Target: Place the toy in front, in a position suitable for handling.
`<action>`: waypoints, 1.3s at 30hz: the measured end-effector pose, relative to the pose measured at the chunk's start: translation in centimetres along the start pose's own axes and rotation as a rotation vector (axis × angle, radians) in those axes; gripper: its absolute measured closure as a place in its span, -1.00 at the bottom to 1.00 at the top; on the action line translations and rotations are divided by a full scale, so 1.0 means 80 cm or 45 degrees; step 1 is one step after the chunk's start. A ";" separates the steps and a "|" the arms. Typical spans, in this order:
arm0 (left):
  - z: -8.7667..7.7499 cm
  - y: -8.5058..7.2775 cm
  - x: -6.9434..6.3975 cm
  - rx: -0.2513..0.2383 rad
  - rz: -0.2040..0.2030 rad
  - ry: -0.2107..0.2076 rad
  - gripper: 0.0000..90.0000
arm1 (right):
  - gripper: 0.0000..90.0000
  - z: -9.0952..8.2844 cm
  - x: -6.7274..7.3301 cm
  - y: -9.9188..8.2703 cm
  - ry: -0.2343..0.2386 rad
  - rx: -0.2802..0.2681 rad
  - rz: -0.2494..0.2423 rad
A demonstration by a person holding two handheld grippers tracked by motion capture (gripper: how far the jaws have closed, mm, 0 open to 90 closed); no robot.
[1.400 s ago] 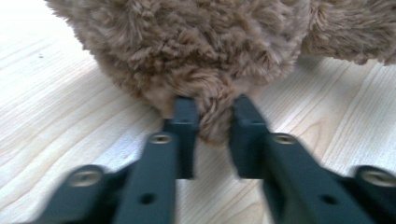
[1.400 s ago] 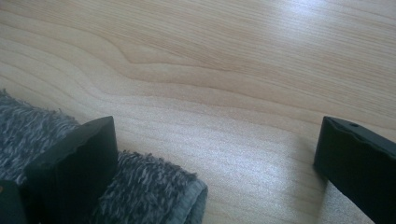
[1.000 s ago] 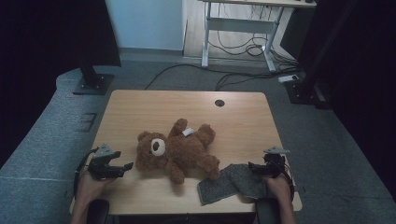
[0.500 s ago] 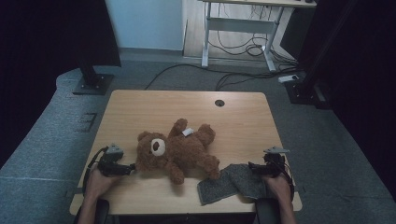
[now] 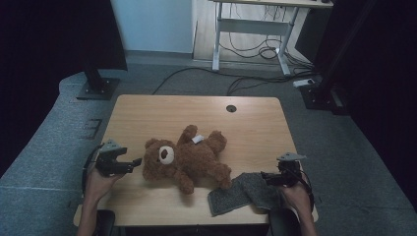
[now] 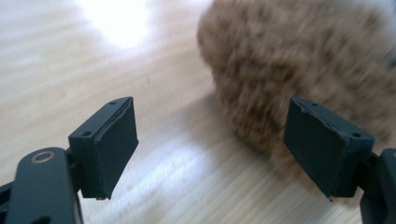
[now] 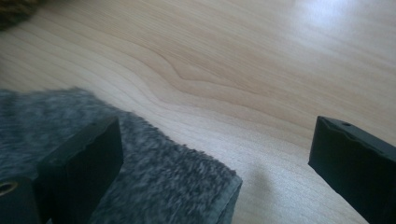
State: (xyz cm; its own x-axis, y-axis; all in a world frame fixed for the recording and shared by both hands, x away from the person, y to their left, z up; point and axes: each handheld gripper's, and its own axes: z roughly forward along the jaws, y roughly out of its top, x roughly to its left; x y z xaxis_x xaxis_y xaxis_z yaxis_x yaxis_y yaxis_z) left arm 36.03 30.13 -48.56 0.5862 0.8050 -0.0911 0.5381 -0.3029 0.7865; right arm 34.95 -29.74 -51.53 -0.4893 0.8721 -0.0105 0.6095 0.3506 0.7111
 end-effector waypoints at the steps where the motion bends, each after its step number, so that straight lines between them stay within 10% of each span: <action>1: -0.002 0.004 -0.001 -0.016 0.003 -0.023 -0.64 | -0.93 0.000 0.000 0.000 0.000 0.000 0.000; 11: 0.025 0.037 -0.032 0.039 0.167 -0.130 -0.69 | -0.93 -0.017 0.021 0.004 0.094 -0.007 -0.035; 26: 0.047 0.024 -0.032 0.050 0.166 -0.235 -0.69 | -0.89 -0.013 0.065 0.010 0.269 0.058 -0.131; 39: 0.044 0.025 -0.034 0.025 0.187 -0.227 -0.64 | -0.09 0.021 0.098 0.003 0.381 0.232 -0.240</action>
State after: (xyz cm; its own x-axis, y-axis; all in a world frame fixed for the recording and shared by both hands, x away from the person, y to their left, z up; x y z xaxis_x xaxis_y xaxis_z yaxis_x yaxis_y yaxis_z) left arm 37.62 25.52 -48.89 0.7560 0.6491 -0.0843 0.4498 -0.4216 0.7874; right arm 32.33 -22.26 -52.63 -0.7469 0.6580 0.0955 0.5791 0.5731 0.5798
